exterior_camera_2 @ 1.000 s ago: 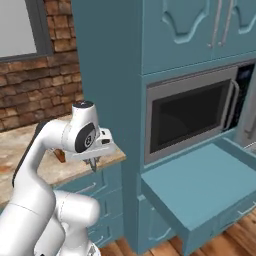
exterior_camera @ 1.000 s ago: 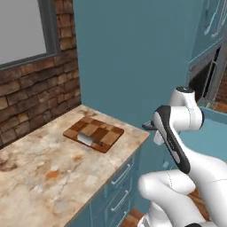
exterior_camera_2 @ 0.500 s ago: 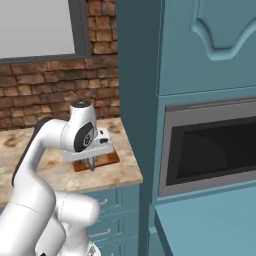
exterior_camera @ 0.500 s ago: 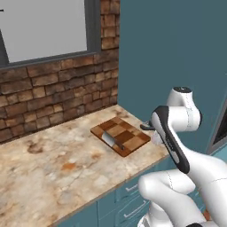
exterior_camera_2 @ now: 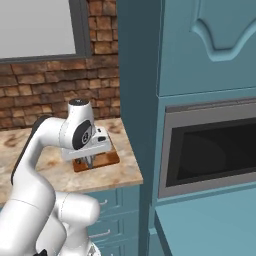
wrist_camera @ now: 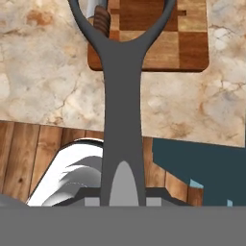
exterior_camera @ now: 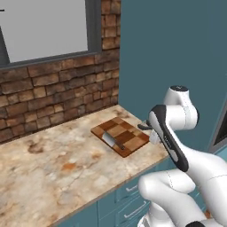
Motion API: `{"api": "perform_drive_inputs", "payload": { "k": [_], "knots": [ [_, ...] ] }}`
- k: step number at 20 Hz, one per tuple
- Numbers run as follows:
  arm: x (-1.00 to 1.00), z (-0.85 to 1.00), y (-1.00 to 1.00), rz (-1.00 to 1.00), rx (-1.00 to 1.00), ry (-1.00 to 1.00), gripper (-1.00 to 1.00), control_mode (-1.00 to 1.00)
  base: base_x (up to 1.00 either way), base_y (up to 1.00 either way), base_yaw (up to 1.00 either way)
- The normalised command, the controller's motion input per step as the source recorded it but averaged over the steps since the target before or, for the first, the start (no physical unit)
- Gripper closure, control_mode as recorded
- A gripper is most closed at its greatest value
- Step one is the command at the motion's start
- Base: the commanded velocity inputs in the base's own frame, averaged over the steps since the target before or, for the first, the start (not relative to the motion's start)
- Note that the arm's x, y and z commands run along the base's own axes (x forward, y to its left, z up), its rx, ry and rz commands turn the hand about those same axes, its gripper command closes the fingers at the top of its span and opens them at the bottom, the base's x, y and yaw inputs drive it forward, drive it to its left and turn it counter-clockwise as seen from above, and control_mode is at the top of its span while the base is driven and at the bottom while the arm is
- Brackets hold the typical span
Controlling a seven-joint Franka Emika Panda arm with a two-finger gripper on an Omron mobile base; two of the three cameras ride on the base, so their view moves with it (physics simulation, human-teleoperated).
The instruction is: Open the drawer on the left and place the cutting tools on the cutting board.
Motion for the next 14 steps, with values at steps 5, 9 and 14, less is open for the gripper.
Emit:
{"api": "perform_drive_inputs", "payload": {
  "k": [5,9,14],
  "knots": [
    [0.00,0.00,0.00,0.00,0.00,0.00,1.00,1.00,0.84,0.02,0.00],
    [0.00,0.00,0.00,0.00,0.00,0.00,1.00,1.00,0.02,0.00,0.00],
    [0.33,0.00,0.03,0.01,0.00,0.00,1.00,-1.00,0.00,0.00,0.00]
  ]
}}
